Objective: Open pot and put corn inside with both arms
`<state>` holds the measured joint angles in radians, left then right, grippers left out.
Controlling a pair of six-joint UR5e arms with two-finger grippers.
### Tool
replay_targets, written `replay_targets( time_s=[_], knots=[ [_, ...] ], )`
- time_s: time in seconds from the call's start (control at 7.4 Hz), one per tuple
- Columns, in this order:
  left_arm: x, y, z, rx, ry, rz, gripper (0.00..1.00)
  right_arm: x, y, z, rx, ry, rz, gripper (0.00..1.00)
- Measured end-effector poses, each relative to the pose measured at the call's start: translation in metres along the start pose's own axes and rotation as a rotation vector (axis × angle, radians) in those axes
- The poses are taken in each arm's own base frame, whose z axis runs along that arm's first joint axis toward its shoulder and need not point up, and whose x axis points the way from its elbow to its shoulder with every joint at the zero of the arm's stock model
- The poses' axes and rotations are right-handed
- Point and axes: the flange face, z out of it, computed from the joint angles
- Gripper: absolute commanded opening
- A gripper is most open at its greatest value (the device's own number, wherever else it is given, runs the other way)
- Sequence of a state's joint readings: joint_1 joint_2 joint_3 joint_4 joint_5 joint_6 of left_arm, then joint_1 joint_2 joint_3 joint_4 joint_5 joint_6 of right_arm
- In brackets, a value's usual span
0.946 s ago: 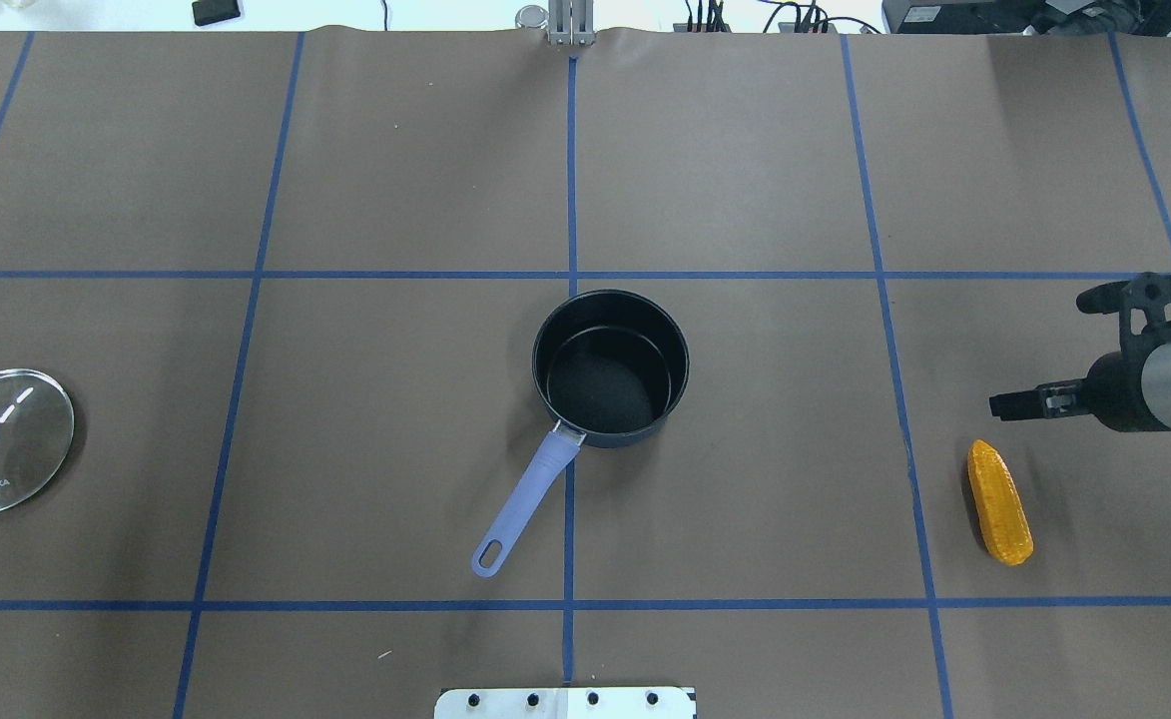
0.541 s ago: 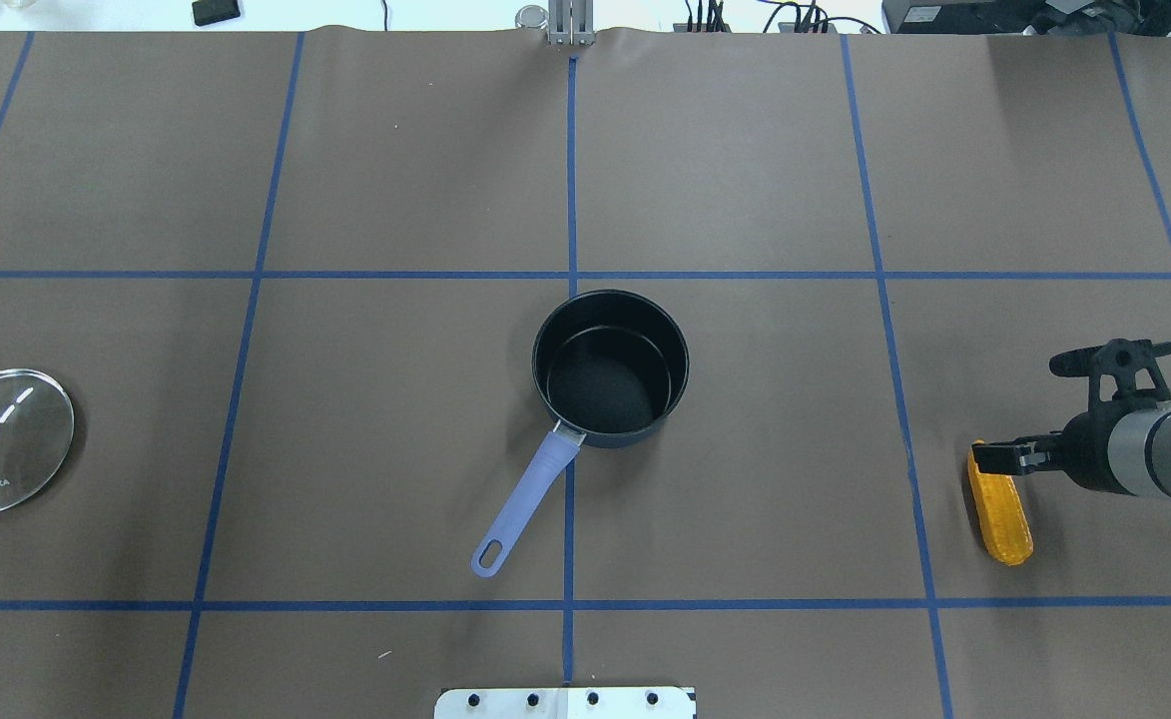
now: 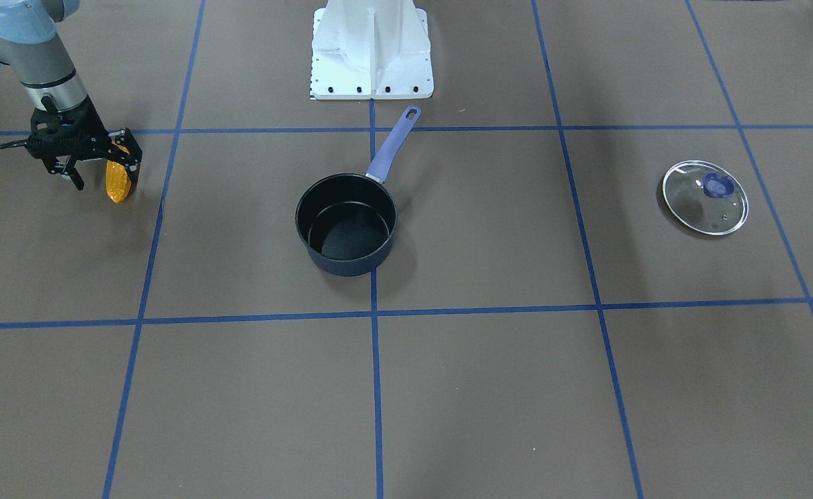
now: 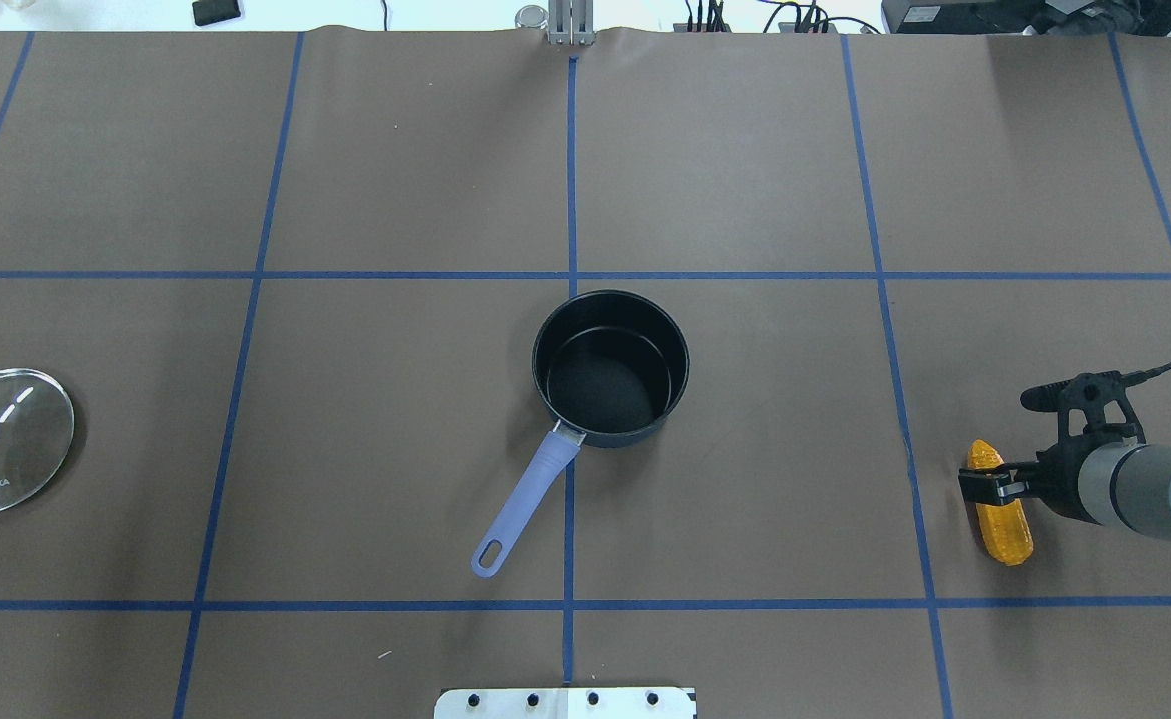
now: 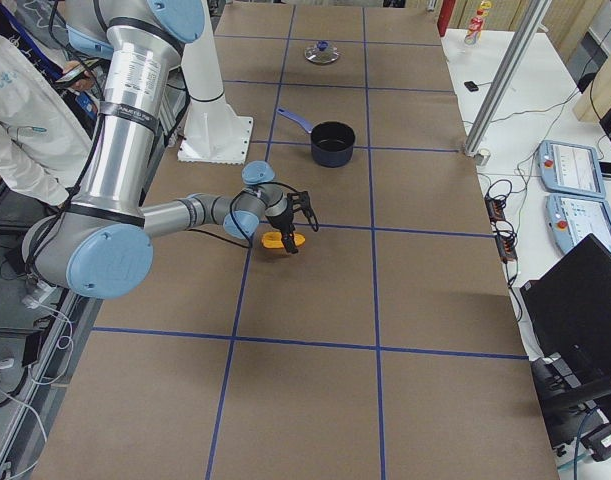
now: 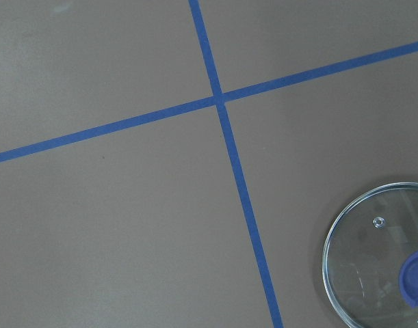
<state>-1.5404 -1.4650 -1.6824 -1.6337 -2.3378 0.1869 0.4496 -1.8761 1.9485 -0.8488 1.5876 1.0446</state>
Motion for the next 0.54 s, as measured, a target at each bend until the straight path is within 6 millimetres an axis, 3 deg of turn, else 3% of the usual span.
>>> replay_targets(
  time_s=[0.27, 0.54],
  knots=[
    [0.0, 0.0, 0.0, -0.001, 0.0, 0.0, 0.99, -0.015, 0.006, -0.001, -0.009, 0.013, -0.025, 0.03],
    [0.0, 0.0, 0.0, -0.001, 0.0, 0.0, 0.99, -0.026, 0.005, -0.011, -0.02, 0.019, -0.034, 0.0]
  ],
)
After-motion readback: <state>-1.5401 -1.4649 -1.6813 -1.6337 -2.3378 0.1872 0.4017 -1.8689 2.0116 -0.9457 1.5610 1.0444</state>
